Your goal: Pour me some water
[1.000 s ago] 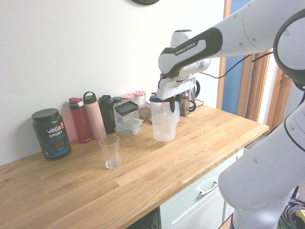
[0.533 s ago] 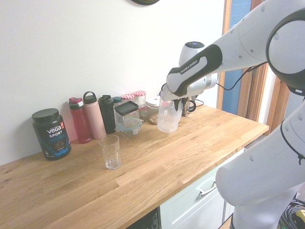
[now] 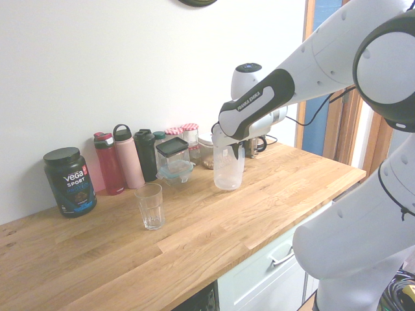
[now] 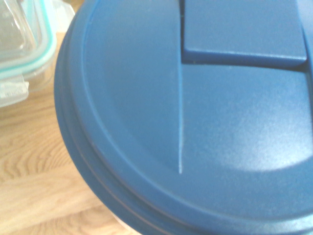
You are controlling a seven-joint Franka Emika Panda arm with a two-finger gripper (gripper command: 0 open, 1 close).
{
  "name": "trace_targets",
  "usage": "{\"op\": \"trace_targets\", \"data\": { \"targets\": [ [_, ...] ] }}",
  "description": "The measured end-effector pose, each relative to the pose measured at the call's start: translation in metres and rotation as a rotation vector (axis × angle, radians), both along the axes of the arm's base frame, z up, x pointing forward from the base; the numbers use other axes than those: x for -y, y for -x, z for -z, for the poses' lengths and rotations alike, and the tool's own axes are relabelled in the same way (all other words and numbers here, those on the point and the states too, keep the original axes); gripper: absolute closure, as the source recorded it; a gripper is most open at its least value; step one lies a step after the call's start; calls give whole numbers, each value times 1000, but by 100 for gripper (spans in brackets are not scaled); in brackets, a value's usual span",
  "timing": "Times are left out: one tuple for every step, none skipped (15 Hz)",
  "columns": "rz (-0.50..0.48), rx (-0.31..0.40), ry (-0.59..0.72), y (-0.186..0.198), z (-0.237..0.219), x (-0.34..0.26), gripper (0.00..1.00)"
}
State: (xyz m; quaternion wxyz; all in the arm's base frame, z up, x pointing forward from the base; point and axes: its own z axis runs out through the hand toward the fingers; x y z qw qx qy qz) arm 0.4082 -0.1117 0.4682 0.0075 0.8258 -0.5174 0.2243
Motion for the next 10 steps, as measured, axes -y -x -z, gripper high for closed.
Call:
{"op": "trace_targets", "data": {
  "targets": [
    [1, -10, -3, 0, 2, 0, 0],
    [3, -22, -6, 0, 4, -1, 0],
    [4, -27, -9, 0, 6, -1, 0],
    [6, -26, -10, 0, 5, -1, 0],
    [8, -26, -11, 0, 6, -1, 0],
    [9, -26, -11, 0, 6, -1, 0],
    [8, -26, -10, -1, 6, -1, 0],
    [8, -29, -10, -1, 7, -1, 0],
    [8, -31, -11, -1, 8, -1, 0],
    [8, -33, -11, -1, 8, -1, 0]
  ]
}}
